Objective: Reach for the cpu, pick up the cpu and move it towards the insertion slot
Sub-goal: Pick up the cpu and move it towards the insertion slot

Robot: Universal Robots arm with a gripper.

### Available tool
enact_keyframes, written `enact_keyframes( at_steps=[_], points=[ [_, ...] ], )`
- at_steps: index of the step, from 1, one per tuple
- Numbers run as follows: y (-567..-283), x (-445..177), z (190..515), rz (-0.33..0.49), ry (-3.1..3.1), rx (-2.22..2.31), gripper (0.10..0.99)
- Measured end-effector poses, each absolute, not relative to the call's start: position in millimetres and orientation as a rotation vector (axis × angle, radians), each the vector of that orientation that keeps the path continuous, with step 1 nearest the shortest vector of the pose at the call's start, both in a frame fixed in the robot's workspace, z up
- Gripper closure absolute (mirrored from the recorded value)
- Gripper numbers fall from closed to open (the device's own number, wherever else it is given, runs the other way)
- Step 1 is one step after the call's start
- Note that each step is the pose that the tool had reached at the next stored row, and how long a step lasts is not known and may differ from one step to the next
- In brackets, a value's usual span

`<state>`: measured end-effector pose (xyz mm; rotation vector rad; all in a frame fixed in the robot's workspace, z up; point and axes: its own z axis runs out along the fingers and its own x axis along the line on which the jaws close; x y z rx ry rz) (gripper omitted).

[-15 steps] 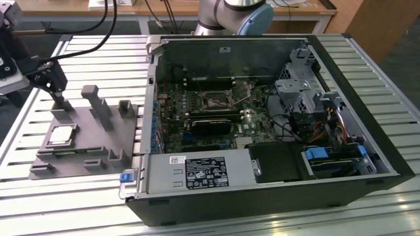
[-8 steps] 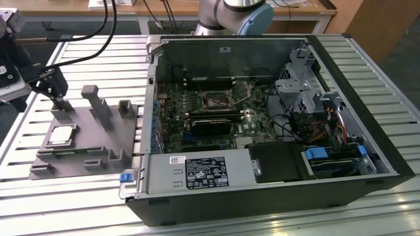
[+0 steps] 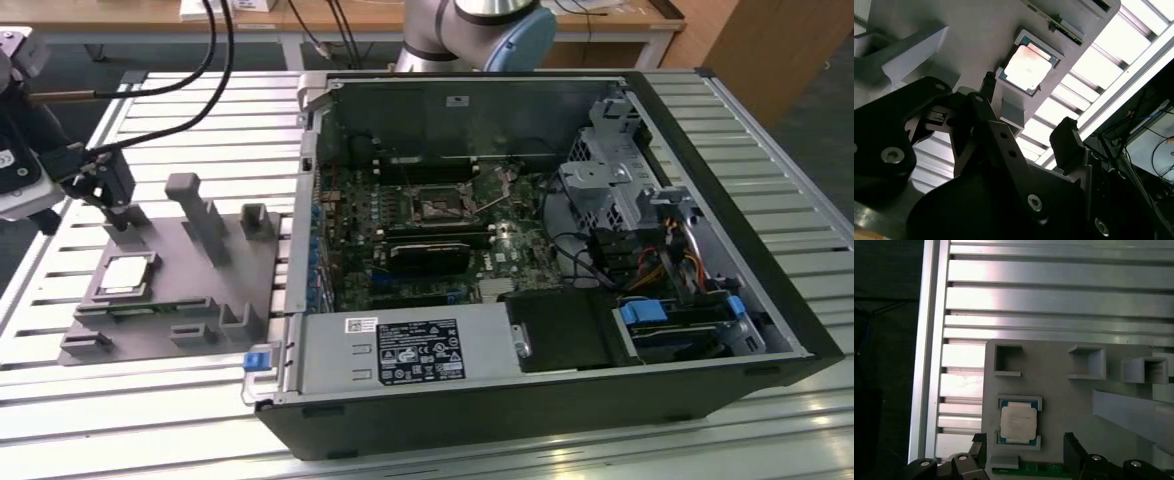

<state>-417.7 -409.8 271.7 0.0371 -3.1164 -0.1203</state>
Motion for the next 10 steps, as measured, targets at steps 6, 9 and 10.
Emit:
enact_keyframes(
  at_steps=[6, 9, 10],
  points=[
    [-412.3, -418.6, 260.9, -0.12, -3.116, 0.037, 0.373],
    [-413.0, -418.6, 255.4, -0.12, -3.116, 0.037, 0.373],
    [-413.4, -418.5, 253.7, -0.12, -3.116, 0.037, 0.373]
  ],
)
